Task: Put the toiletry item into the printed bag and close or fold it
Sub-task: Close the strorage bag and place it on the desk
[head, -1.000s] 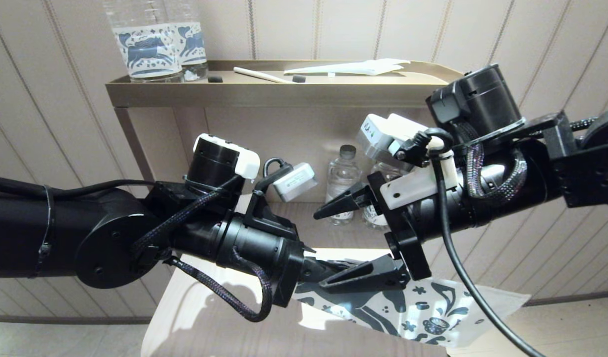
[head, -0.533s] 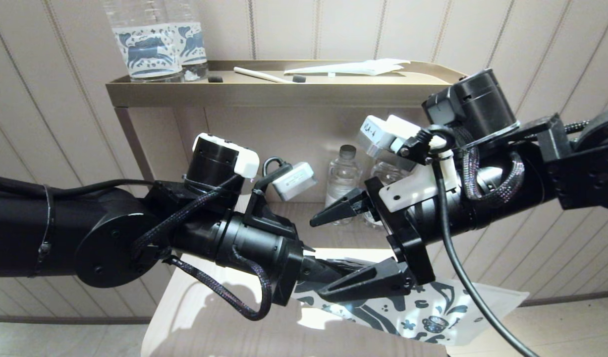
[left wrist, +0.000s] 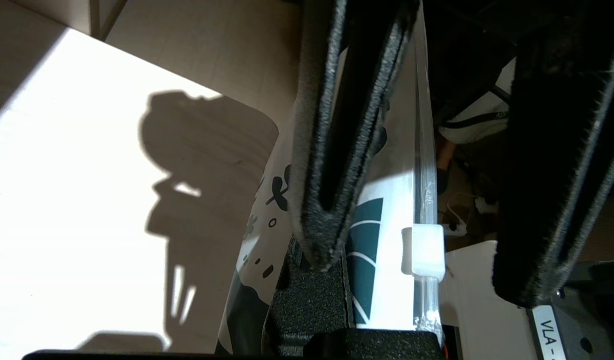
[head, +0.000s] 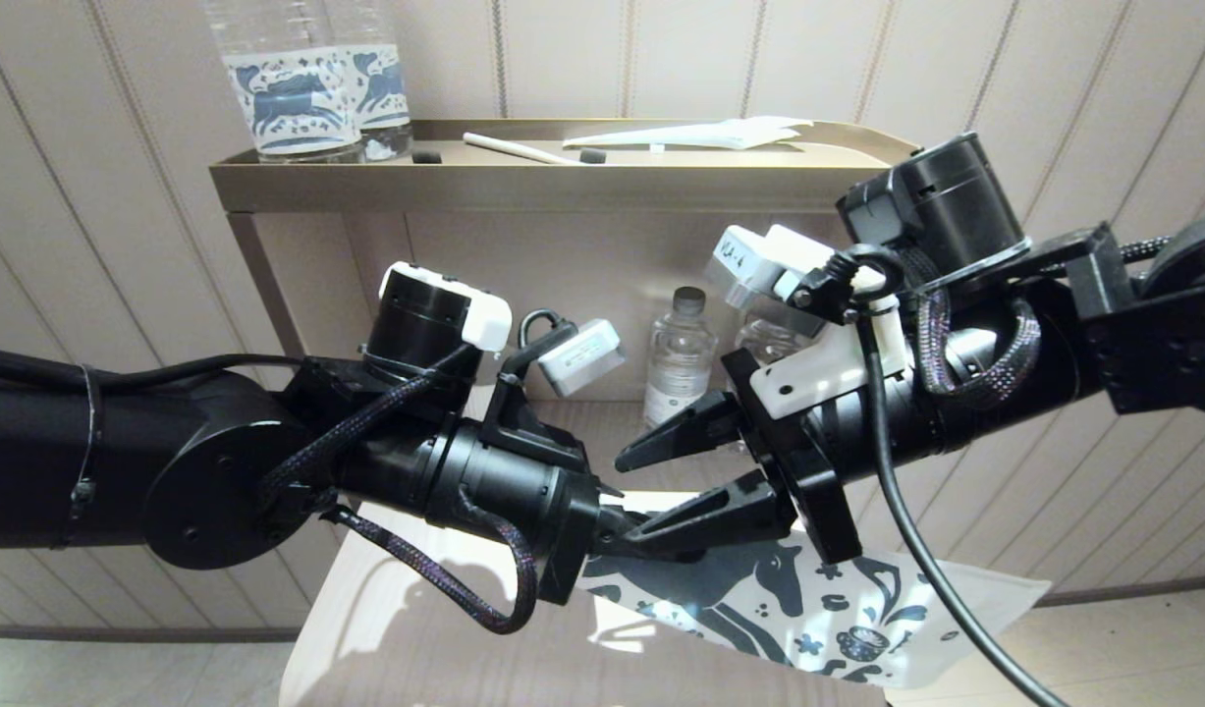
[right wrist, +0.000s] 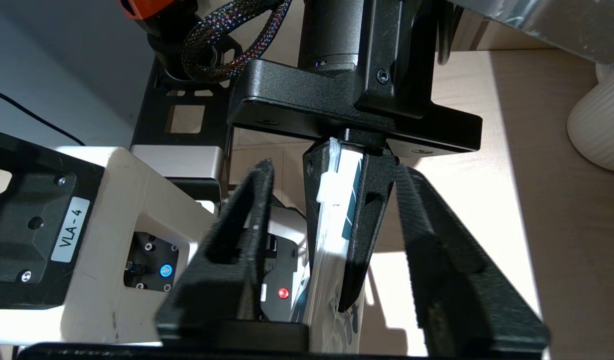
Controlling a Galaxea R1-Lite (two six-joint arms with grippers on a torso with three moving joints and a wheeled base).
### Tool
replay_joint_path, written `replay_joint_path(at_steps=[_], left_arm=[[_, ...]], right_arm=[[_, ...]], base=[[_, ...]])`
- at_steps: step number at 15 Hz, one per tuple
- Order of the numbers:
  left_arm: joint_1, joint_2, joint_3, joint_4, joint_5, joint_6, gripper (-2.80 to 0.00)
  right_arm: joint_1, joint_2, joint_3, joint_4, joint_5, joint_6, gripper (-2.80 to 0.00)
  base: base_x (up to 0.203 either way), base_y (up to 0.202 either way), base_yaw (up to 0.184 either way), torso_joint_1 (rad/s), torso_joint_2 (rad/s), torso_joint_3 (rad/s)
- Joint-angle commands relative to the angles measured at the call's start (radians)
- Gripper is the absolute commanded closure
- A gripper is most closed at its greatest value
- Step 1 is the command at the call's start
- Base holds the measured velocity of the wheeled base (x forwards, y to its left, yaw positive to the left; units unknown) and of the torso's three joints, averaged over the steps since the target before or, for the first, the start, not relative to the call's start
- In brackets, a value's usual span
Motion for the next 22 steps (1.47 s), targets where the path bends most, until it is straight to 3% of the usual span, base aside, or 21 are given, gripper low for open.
replay_joint_path(at_steps=[1, 13, 18, 22], left_arm=[[-0.001, 0.000, 0.000, -0.002, -0.005, 0.001, 0.00], [-0.001, -0.004, 0.002, 0.000, -0.005, 0.007, 0.00], [-0.002, -0.006, 0.005, 0.000, -0.003, 0.007, 0.00], [-0.001, -0.015, 0.005, 0.000, -0.003, 0.008, 0.00]], right_arm=[[0.001, 0.000, 0.001, 0.002, 0.005, -0.004, 0.00], [-0.021, -0.090, 0.089, 0.001, -0.007, -0.010, 0.00], [-0.080, -0.170, 0.174, 0.002, -0.008, -0.010, 0.00], [-0.197, -0.312, 0.319, 0.002, -0.008, -0.010, 0.00]], base=[[0.000, 0.000, 0.000, 0.000, 0.00, 0.000], [0.000, 0.000, 0.000, 0.000, 0.00, 0.000], [0.000, 0.000, 0.000, 0.000, 0.00, 0.000], [0.000, 0.000, 0.000, 0.000, 0.00, 0.000]])
